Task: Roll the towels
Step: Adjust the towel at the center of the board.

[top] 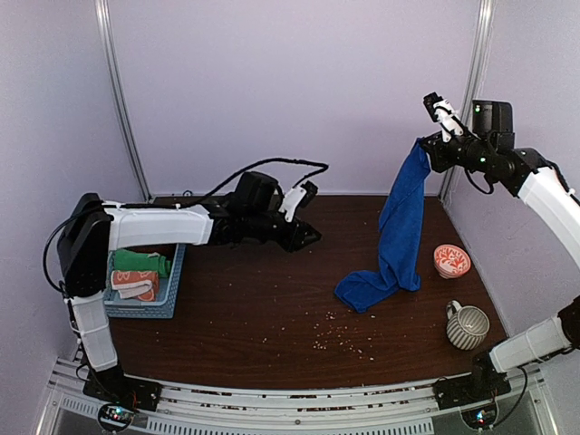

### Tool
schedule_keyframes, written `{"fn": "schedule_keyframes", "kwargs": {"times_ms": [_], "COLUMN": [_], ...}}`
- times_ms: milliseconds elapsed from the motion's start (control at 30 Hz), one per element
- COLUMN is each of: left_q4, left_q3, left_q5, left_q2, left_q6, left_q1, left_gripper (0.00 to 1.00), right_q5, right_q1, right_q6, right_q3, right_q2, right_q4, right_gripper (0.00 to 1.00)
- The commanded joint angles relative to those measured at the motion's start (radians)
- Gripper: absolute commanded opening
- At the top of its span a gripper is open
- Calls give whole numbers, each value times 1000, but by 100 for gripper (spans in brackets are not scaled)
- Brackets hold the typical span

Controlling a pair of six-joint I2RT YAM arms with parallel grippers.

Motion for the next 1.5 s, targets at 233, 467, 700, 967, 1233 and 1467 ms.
{"fn": "schedule_keyframes", "kwargs": {"times_ms": [233, 467, 700, 967, 1233, 1467], "left_q4": [-83, -75, -86, -136, -256, -273], "left_q3": [218, 296, 336, 261, 188, -143], "left_q5": [-158, -119, -227, -370, -434, -269], "left_q2": [284, 419, 459, 169, -206, -417], "left_q6": [220, 234, 227, 282, 238, 155], "left_q1": [-243, -276, -277, -185, 68, 76], "left_gripper": [46, 45, 24, 0, 0, 0], "right_q5": [-39, -56, -55, -45, -140, -221], "right_q1": [-7, -8, -9, -31, -166, -176], "right_q6": [28, 32, 33, -26, -29, -86], "right_q3": [0, -7, -17, 122, 311, -11], "right_q2": [-16, -12, -7, 87, 143, 11], "right_q4": [15, 12, 13, -38, -72, -9], "right_gripper": [0, 0, 0, 0, 0, 0]}}
